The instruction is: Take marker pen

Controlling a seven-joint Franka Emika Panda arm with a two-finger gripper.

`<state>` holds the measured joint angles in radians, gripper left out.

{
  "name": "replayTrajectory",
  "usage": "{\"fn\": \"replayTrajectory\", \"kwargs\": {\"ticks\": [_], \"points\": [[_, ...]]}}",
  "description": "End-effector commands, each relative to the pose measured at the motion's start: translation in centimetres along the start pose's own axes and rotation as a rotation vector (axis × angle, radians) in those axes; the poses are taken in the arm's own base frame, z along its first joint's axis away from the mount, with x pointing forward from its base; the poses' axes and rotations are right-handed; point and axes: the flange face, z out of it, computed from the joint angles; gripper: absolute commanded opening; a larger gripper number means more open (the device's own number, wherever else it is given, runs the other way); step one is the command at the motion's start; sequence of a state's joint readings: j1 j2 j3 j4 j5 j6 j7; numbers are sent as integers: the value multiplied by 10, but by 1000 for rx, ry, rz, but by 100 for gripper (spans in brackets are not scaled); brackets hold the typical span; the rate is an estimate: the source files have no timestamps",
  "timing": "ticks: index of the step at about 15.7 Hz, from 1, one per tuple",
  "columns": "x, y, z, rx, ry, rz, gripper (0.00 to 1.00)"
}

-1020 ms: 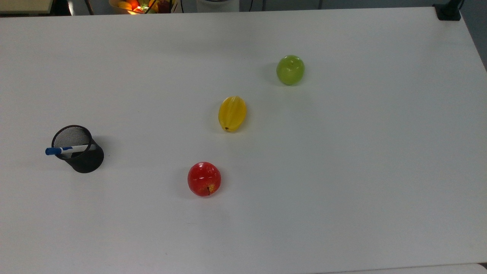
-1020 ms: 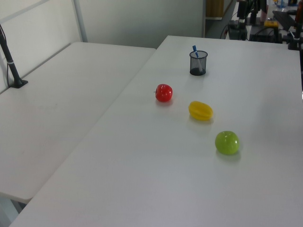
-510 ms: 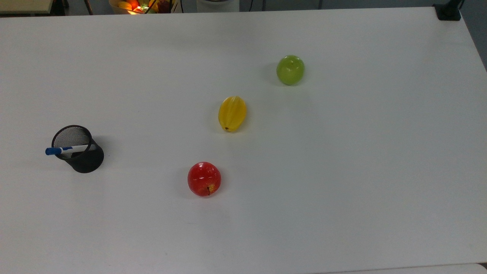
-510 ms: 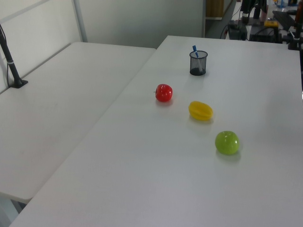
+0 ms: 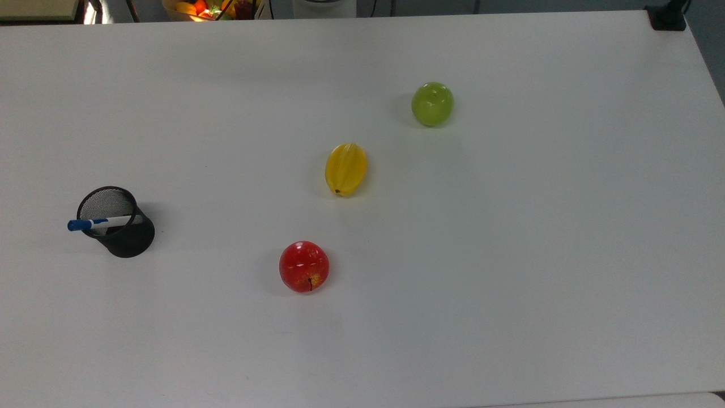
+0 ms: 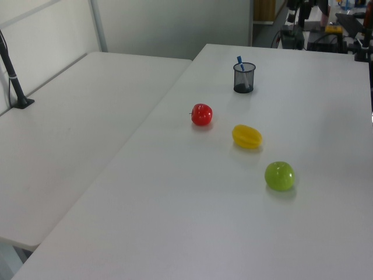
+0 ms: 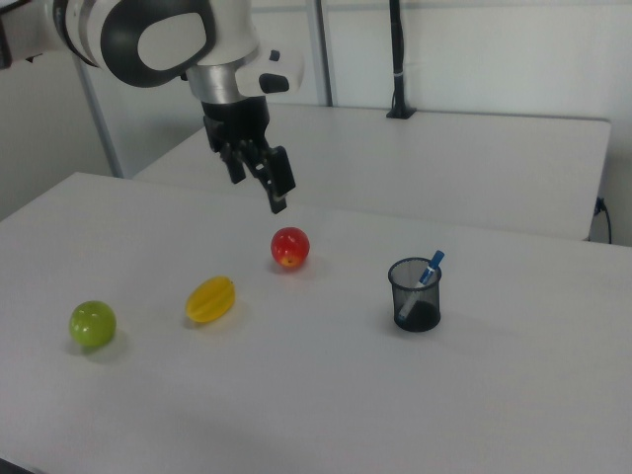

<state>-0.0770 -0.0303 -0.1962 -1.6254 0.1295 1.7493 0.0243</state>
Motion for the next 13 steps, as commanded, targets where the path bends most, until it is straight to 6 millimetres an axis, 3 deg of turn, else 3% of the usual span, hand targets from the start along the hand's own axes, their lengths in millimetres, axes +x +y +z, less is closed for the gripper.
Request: {"fn": "replayTrajectory", "kwargs": {"ticks": [1,8,13], "points": [[26,30,-3,4,140,53,100],[93,41,110,-33,265,197,98],[136,49,174,-53,409,239,98]]}}
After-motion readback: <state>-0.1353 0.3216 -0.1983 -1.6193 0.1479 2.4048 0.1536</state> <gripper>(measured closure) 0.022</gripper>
